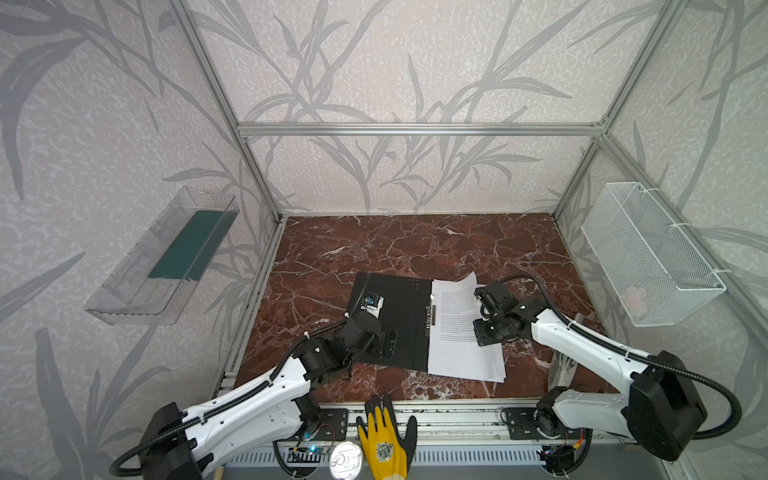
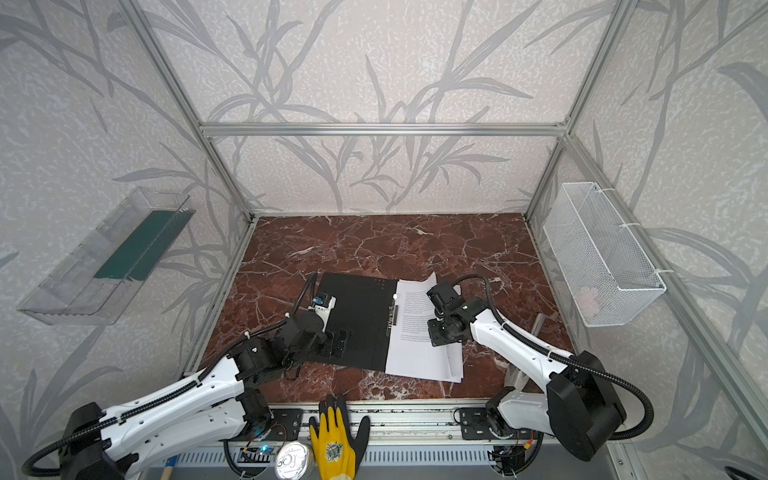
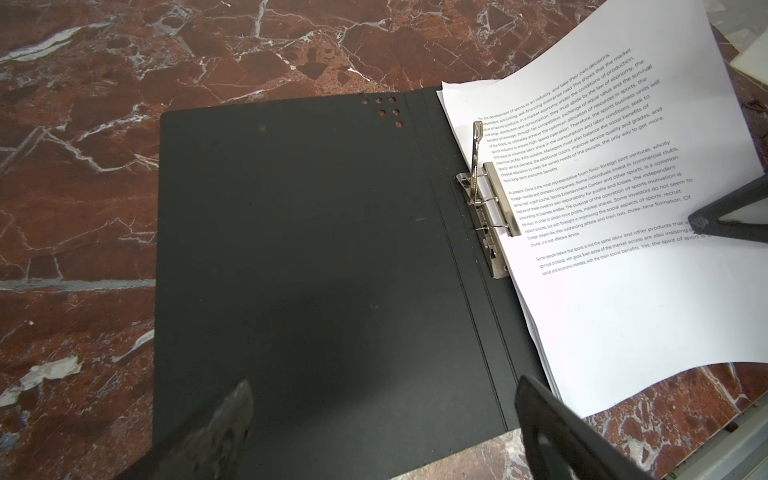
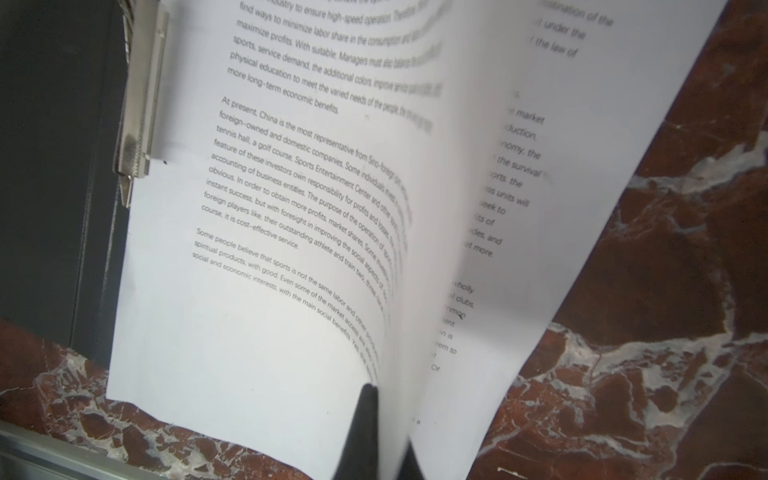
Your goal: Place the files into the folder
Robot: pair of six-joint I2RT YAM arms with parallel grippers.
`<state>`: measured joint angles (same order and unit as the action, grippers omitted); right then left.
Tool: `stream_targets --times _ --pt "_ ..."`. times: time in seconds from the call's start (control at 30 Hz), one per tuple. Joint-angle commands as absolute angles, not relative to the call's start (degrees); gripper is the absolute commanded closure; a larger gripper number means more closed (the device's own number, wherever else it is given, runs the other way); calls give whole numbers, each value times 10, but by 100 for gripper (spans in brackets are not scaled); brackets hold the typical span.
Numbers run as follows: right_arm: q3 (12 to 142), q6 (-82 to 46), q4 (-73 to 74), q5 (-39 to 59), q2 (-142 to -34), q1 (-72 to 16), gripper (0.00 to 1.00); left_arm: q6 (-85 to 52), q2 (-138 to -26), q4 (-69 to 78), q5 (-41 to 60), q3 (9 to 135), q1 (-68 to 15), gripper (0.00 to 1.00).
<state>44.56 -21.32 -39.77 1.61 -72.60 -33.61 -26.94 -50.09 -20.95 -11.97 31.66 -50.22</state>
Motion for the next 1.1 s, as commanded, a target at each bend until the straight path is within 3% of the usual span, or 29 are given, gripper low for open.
stream_targets --times 0.0,0.17,0.27,0.33,0.63,0.83,1.07 --pt "440 -218 -396 12 -722 -339 93 -264 -503 -209 -127 332 -505 1" --pt "441 -219 -399 -21 -708 -339 46 -265 -501 -205 -120 331 -505 1" --pt "455 -210 -414 -66 -687 -339 23 -266 -503 -202 -117 330 -504 1" --pt "467 -204 -422 -89 -672 -338 16 -266 -503 -202 -118 330 -505 1" --pt "487 -255 -377 -110 -628 -435 21 -269 -493 -197 -129 324 -505 1" --pt "506 -290 -295 -113 -739 -508 30 -270 -482 -193 -138 318 -504 1" --pt "546 -305 -237 -96 -861 -525 38 -270 -475 -193 -136 317 -505 1"
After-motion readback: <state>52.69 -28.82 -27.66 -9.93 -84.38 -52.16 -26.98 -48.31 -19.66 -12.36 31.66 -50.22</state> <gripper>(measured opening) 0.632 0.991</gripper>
